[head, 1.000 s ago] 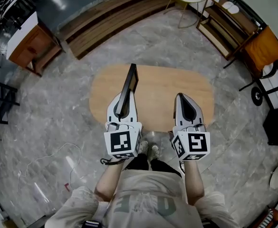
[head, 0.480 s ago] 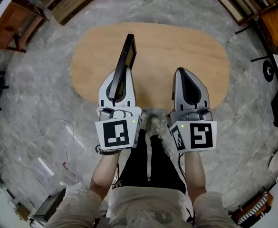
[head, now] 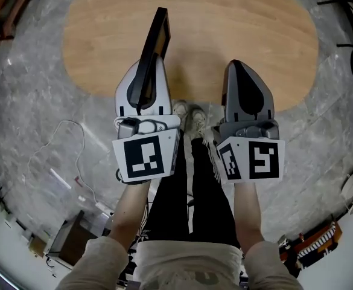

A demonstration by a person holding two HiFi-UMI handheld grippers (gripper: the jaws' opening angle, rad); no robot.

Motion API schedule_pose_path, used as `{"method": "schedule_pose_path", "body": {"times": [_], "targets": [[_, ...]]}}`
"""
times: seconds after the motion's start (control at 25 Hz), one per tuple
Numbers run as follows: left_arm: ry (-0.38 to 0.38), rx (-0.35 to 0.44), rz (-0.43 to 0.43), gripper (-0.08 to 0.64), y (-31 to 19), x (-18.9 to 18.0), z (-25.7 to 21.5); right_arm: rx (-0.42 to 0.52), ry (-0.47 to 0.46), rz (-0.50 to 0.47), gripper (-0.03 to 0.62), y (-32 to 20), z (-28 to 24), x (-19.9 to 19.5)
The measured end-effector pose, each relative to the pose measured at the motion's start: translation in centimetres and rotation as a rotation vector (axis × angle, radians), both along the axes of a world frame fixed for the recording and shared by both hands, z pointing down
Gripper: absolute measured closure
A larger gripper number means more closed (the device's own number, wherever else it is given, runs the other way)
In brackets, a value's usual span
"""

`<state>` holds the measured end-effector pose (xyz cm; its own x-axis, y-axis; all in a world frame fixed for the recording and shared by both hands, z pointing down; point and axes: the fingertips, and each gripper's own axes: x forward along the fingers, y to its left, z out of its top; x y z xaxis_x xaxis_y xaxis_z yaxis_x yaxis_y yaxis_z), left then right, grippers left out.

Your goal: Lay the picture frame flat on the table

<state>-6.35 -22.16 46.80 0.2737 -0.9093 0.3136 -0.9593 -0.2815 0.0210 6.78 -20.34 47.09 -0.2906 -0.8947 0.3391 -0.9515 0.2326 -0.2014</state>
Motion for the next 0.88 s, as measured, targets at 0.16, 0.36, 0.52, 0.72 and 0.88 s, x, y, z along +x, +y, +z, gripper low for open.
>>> {"method": "schedule_pose_path", "body": {"times": [0.16, 0.36, 0.52, 0.72, 0.88], "targets": [[-0.022, -0.036, -0.009, 0.541, 1.4, -0.1, 3.1, -0.046, -0.009, 0.000, 0.586, 1.4, 2.6, 0.0], [-0.039, -0.066, -0.010, 0.541, 2.1, 0.3, 4.9, -0.074, -0.003, -0.021, 0.586, 2.2, 3.8, -0.1], [-0.049, -0.071, -0.005, 0.541, 2.0, 0.5, 5.2, -0.079, -0.006, -0.026, 0.586, 2.2, 4.0, -0.2], [-0.096, -0.060, 0.016, 0.541, 1.3, 0.7, 5.3, -0.081, -0.003, -0.033, 0.586, 1.8, 3.9, -0.4], [-0.238, -0.083, 0.100, 0.541, 0.5, 1.6, 6.7, -0.086, 0.006, -0.037, 0.586, 1.6, 4.2, -0.1]]}}
